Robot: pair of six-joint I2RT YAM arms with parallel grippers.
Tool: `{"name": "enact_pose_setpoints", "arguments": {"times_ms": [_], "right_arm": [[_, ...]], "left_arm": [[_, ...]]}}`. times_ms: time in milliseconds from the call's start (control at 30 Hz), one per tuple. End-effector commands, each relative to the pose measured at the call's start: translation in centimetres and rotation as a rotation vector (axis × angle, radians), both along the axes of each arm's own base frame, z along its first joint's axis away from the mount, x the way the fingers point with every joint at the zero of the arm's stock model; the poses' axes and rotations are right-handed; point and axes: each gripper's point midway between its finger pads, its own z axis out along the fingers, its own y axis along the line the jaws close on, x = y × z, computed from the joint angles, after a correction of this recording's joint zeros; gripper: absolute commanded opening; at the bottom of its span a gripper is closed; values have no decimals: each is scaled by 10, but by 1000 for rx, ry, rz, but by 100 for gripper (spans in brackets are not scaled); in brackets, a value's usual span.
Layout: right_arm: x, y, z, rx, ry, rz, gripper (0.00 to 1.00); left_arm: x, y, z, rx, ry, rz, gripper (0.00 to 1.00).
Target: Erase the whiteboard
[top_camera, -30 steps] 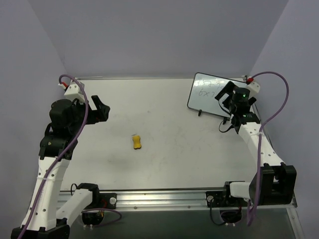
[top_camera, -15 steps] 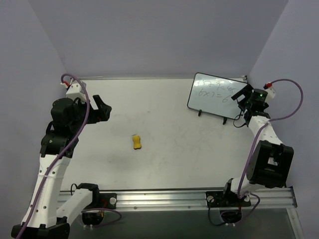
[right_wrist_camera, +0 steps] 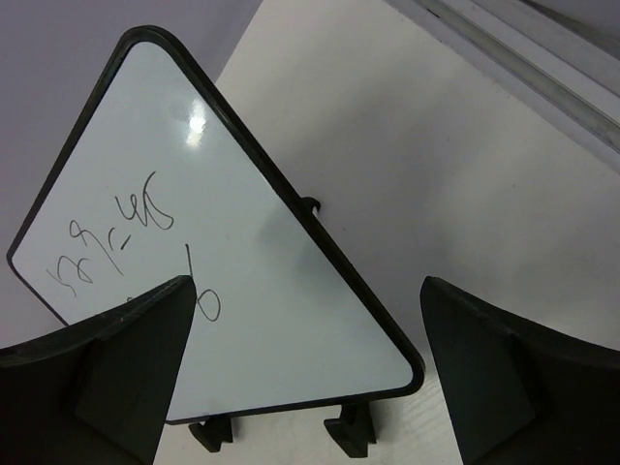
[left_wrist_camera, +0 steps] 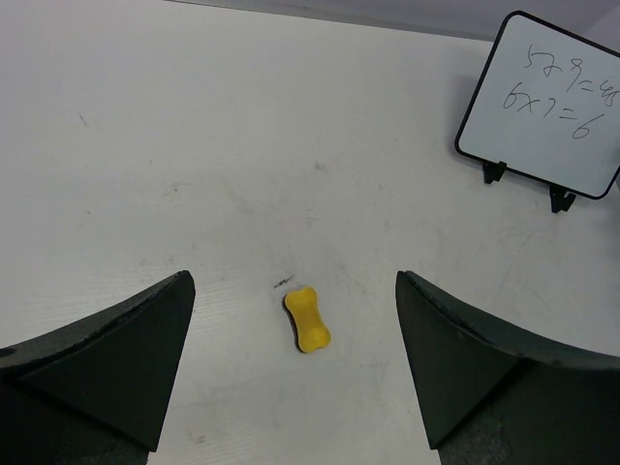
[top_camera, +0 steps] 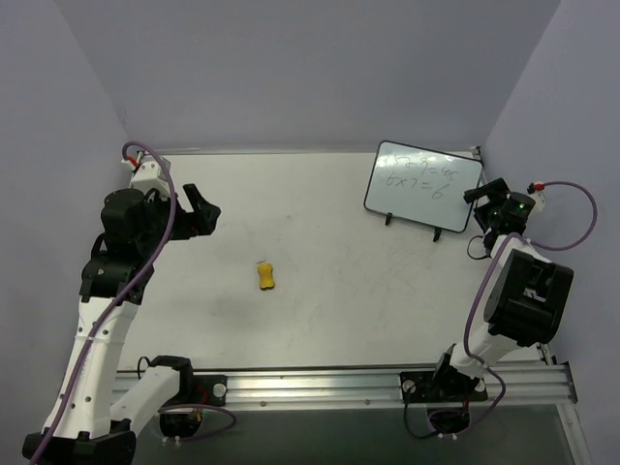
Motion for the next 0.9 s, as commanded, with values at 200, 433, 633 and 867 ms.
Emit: {"name": "enact_pose_setpoints", "arguments": {"times_ms": [200, 433, 633, 867], "right_arm": [[24, 13, 46, -16, -259, 94, 92], [32, 8, 49, -37, -303, 100, 91], [47, 4, 48, -17, -349, 104, 88], [51, 9, 57, -32, -406, 128, 86]], "left_arm": [[3, -5, 14, -29, -56, -22, 94], [3, -6, 14, -30, -54, -25, 94], [5, -8, 11, -30, -45, -34, 94], [6, -9, 9, -28, -39, -38, 94]]}}
